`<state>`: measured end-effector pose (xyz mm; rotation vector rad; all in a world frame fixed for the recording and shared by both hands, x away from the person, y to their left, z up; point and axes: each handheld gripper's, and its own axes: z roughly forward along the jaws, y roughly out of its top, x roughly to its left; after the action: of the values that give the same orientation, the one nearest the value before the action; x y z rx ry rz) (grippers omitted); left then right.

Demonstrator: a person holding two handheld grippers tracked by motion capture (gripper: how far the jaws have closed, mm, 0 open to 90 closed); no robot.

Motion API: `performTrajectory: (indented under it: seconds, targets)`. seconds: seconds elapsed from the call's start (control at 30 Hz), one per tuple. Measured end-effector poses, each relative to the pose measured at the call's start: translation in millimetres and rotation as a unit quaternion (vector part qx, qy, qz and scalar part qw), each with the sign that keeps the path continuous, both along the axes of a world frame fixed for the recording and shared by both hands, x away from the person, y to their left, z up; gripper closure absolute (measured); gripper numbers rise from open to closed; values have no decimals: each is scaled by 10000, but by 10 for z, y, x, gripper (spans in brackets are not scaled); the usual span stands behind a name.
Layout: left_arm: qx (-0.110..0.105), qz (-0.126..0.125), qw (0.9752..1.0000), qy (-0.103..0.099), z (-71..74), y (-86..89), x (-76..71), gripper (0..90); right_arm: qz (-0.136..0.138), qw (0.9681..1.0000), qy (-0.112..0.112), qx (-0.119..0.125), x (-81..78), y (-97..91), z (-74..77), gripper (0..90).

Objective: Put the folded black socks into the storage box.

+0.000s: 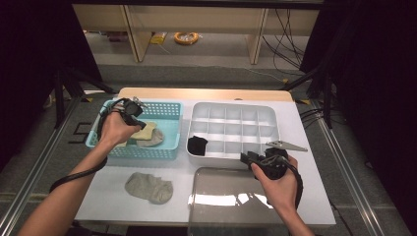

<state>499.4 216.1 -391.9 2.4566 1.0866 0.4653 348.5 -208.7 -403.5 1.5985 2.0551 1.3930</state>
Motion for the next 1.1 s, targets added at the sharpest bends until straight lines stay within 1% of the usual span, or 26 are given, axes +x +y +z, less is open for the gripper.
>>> performTrajectory:
  seconds: [0.03,0.1,0.13,0.17,0.2,0.23,0.3,0.33,0.37,0.4,0.43,0.47,0.5,0.6,0.67,0.7,0.73,0.77,0.83,0.87,0.9,0.93,0.97,1.0,1.03,1.1]
  targets:
    - [-32,-47,10000,41,-25,-12,5,900,-18,10000,-9,-52,4,1,-5,660]
    - [-3,-84,10000,46,-54,-33,6,899,-26,10000,5,-52,3,3,-5,659]
    - [31,-222,9997,110,-115,-78,21,863,-28,10000,7,-50,4,3,-5,658]
    - [46,-269,9994,200,-147,-108,24,839,51,9997,-167,-166,28,-26,-22,657]
    - [46,-269,9994,200,-147,-108,24,812,63,9998,-152,-149,28,-31,-20,656]
    - [43,-424,9988,234,-198,-168,33,782,71,9999,-125,-95,25,-32,-15,656]
    - [248,-582,9975,304,-229,-226,53,722,58,9999,-117,-82,25,-34,-14,654]
    - [248,-582,9975,304,-229,-226,53,704,20,10000,-67,-48,20,-26,-11,654]
    - [273,-651,9970,331,-261,-284,87,683,15,10000,-60,-60,22,-26,-13,654]
    - [245,-668,9969,332,-287,-315,106,661,11,9999,-62,-90,24,-27,-15,653]
    - [270,-715,9964,355,-302,-340,130,640,12,9999,-58,-95,24,-27,-16,652]
    - [249,-681,9966,403,-317,-371,143,623,34,10000,-54,-44,21,-25,-12,652]
    - [307,-738,9958,449,-322,-393,166,615,30,10000,-57,-53,21,-27,-12,652]
    - [290,-720,9953,575,-356,-463,198,594,45,9996,-186,-187,39,-46,-24,650]
    - [341,-702,9949,634,-387,-498,218,580,48,9997,-170,-154,37,-48,-19,650]
    - [357,-705,9946,674,-403,-512,229,571,42,9997,-169,-182,40,-50,-23,650]
    - [397,-733,9942,684,-418,-526,240,565,58,9998,-122,-127,35,-48,-17,649]
    - [407,-701,9940,732,-438,-544,240,561,58,9998,-119,-140,35,-46,-19,649]
    - [499,-703,9933,770,-476,-566,254,558,52,9998,-105,-135,33,-42,-18,649]
    - [586,-721,9926,785,-491,-572,264,558,53,9999,-100,-130,31,-41,-15,649]
    - [614,-692,9925,794,-511,-578,271,559,45,9999,-100,-117,31,-39,-13,648]
    - [678,-686,9921,806,-524,-577,283,562,51,9998,-111,-136,31,-41,-13,648]
    - [710,-655,9921,797,-542,-577,293,567,44,9997,-156,-181,37,-44,-21,648]
    - [782,-650,9915,815,-555,-573,305,574,56,9997,-172,-173,38,-45,-21,648]
    - [782,-650,9915,815,-555,-573,305,583,57,9997,-175,-175,38,-47,-22,647]
    - [803,-601,9909,897,-602,-569,315,601,58,9996,-186,-181,39,-50,-25,647]
